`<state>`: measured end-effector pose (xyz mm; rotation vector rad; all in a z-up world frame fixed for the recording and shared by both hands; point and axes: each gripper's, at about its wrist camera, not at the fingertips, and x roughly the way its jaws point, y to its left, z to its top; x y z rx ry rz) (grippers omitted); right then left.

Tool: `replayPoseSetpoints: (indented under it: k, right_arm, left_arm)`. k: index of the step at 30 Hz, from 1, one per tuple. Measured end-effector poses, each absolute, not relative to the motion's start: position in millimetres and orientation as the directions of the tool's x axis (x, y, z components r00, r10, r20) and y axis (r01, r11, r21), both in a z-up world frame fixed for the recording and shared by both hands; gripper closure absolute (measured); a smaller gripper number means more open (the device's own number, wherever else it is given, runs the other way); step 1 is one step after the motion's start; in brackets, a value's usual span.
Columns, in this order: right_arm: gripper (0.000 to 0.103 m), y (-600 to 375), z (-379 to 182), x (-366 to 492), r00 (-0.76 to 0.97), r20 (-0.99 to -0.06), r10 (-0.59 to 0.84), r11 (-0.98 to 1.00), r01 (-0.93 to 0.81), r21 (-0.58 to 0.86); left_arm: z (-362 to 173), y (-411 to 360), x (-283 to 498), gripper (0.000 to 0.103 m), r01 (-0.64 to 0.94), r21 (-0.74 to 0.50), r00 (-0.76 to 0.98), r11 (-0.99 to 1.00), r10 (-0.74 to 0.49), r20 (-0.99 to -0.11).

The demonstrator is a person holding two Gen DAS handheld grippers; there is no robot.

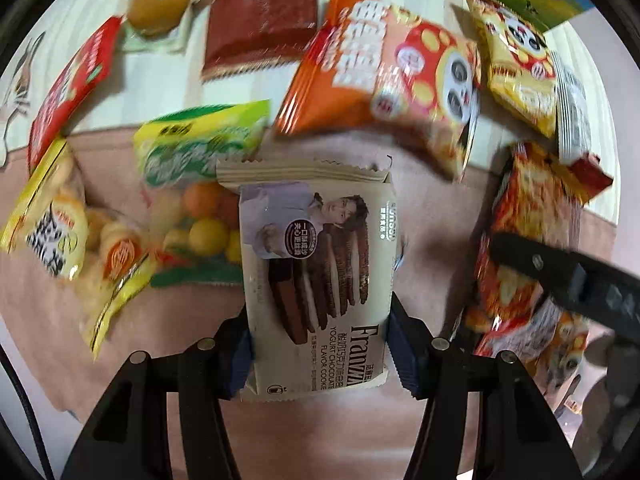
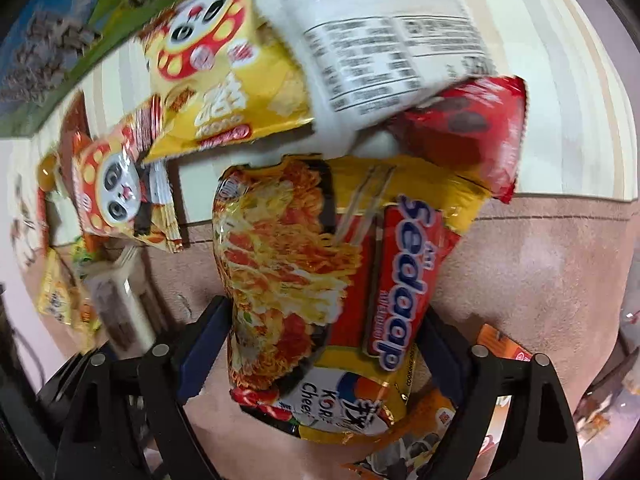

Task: Organize snacks
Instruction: 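Grasp the Franzzi cookie pack with left tool while right tool grasps Sedaap noodles, then carry both packs into the cardboard box and open both tools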

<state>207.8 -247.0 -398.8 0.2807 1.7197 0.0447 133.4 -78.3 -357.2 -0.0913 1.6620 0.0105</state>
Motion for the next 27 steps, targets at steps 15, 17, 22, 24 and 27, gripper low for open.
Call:
replayPoseSetpoints:
  k: [15, 17, 22, 24, 27]
  right_arm:
    - [0.015, -237.3, -389.5, 187.8, -0.085, -0.968, 0.236, 0.966, 0.128, 0.225]
    - [0.015, -237.5, -381.0, 183.9, -0.071, -0.96, 0.272, 0.957, 0.124, 0.262]
    - [0.015, -232.4, -346.3, 177.1, -0.024, -0.933, 0.358, 0.93, 0.094, 0.355]
    - [0.015, -231.6, -330.9, 178.1, 0.001, -0.925, 0.381, 0.921, 0.085, 0.379]
    - [0.015, -229.8, -295.7, 181.2, 0.049, -0.909, 0.414, 0.907, 0.06, 0.416]
  left_arm:
    - [-329.9, -58.1, 121.4, 0.048, -0.137, -0.02, -0.024, 0.99, -0.024, -0.999]
    - [-312.5, -58.5, 110.0, 0.048, -0.148, -0.019, -0.005, 0.989, -0.02, -1.0]
    - [-274.1, -50.2, 111.0, 0.048, -0.165, -0.046, 0.059, 0.985, -0.037, -0.998]
    - [-248.3, -39.8, 110.2, 0.048, -0.171, -0.071, 0.104, 0.983, -0.053, -0.993]
    - [-211.6, -34.3, 135.5, 0.048, -0.171, -0.112, 0.172, 0.979, -0.083, -0.982]
